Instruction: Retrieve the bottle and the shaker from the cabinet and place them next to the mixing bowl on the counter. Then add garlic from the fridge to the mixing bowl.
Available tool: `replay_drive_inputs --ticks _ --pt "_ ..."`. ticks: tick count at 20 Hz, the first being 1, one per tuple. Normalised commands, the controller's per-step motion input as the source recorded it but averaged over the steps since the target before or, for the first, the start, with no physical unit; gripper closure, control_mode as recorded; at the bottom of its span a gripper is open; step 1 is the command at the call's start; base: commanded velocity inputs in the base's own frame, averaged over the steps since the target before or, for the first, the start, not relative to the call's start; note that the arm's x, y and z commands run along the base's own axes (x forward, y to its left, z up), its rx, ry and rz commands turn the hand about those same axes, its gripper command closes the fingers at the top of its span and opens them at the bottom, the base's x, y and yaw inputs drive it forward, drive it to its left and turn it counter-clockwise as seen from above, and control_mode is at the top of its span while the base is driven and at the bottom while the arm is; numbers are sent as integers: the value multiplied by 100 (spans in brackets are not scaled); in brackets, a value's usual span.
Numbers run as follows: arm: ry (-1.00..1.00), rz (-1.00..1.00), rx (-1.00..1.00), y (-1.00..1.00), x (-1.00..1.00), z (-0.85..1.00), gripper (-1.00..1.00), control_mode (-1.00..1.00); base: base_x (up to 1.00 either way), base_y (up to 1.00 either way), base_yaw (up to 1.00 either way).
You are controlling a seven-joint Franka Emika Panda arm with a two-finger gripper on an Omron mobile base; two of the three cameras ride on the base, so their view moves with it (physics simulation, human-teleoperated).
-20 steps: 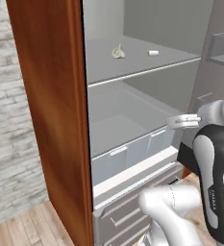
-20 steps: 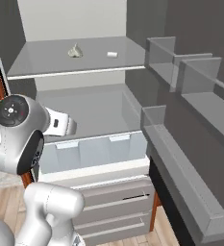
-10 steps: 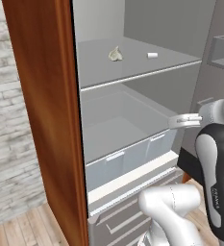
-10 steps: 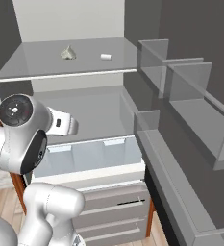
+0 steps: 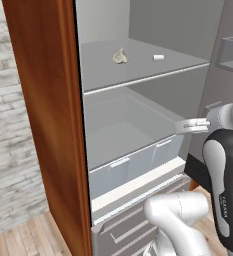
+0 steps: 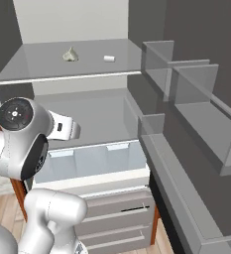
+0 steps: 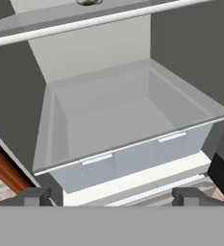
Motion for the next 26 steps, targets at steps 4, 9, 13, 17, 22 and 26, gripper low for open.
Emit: replay_drive_inputs --ticks 4,9,13,17,22,26 --pt "-1 0 -1 25 0 5 -100 -100 0 0 0" --pt "-3 5 -8 31 0 32 -100 -100 0 0 0" --pt "-3 5 -8 14 -2 36 -100 -100 0 0 0" --pt "-18 6 -7 8 -35 81 -100 -100 0 0 0" --pt "-13 13 0 0 -14 100 -100 -100 0 0 0" --pt "4 13 -1 0 24 91 -100 -100 0 0 0"
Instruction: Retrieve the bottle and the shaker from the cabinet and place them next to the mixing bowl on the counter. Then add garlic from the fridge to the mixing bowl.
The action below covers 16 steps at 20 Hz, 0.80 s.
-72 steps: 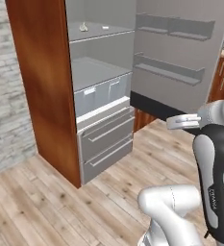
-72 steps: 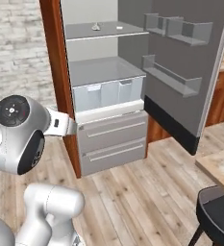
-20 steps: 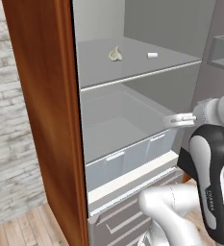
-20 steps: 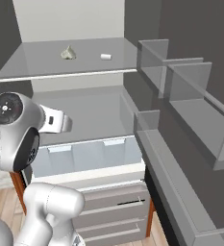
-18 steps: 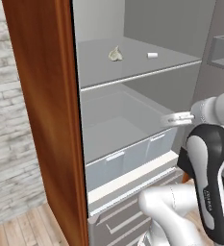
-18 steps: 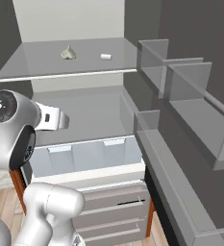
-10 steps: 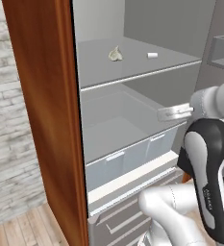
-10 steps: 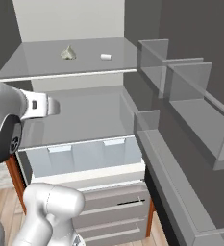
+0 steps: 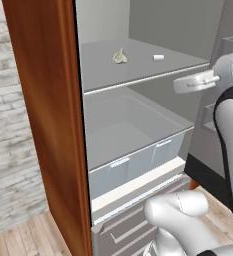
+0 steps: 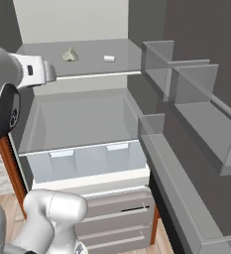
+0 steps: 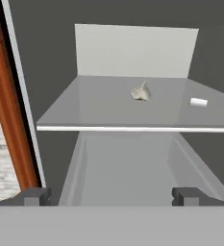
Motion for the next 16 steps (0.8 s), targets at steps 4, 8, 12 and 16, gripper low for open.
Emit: replay_drive_inputs --ticks 4,8,12,16 --pt "10 8 -2 0 73 24 -100 -100 0 0 0" --pt "9 1 0 6 85 -1 -100 -100 0 0 0" --pt "21 0 -4 36 63 0 -100 -100 0 0 0" --pt "6 -4 -6 7 74 -35 -100 -100 0 0 0"
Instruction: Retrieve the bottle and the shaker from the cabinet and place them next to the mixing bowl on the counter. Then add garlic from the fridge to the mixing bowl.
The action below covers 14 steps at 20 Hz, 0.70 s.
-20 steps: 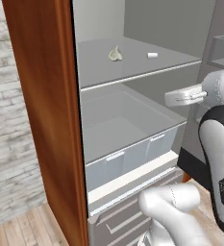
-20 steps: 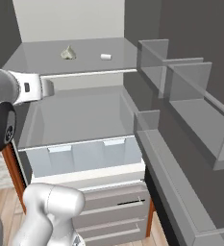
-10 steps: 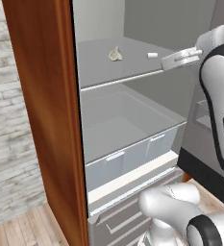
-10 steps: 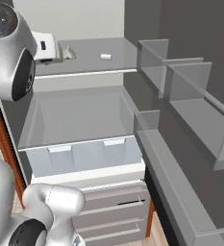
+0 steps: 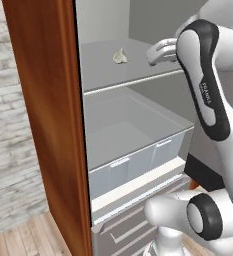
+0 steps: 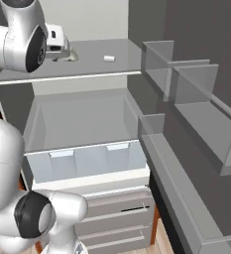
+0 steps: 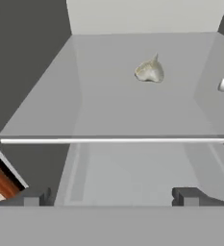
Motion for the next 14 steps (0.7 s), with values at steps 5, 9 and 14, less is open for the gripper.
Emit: replay_drive_inputs --ticks 5,9,14 --pt "6 -14 -5 0 88 -41 -100 -100 0 0 0" --pt "4 -10 -1 2 75 -25 -100 -100 0 0 0" --pt "8 3 0 2 70 0 -100 -100 0 0 0"
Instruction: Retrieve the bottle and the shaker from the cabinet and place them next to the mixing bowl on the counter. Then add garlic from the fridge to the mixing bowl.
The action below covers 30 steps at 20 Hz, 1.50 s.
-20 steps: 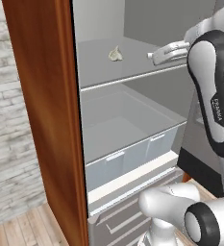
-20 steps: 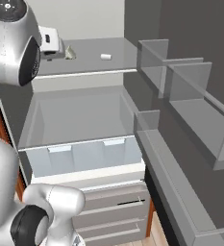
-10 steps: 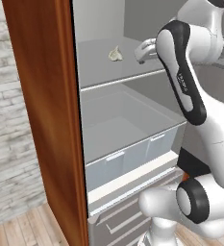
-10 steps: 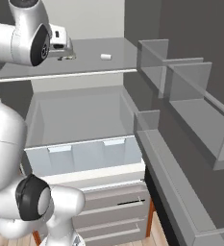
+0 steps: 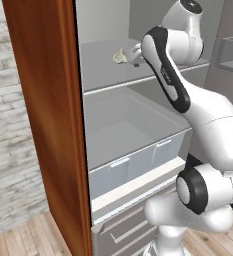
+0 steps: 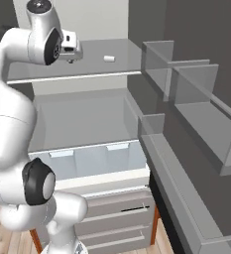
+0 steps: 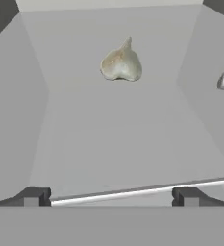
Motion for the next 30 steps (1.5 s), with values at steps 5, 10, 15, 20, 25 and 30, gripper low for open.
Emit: replay_drive_inputs --ticks 5,10,15,20,25,30 --pt "7 9 0 1 76 0 -100 -100 0 0 0" --pt "0 3 0 9 84 0 -100 -100 0 0 0" --pt "-2 0 -1 18 69 0 -100 -100 0 0 0" --pt "-7 0 -6 17 48 -7 -100 -100 0 0 0" --pt "-1 -11 -7 11 31 -17 -100 -100 0 0 0" --pt "0 -4 0 1 8 -1 -100 -100 0 0 0"
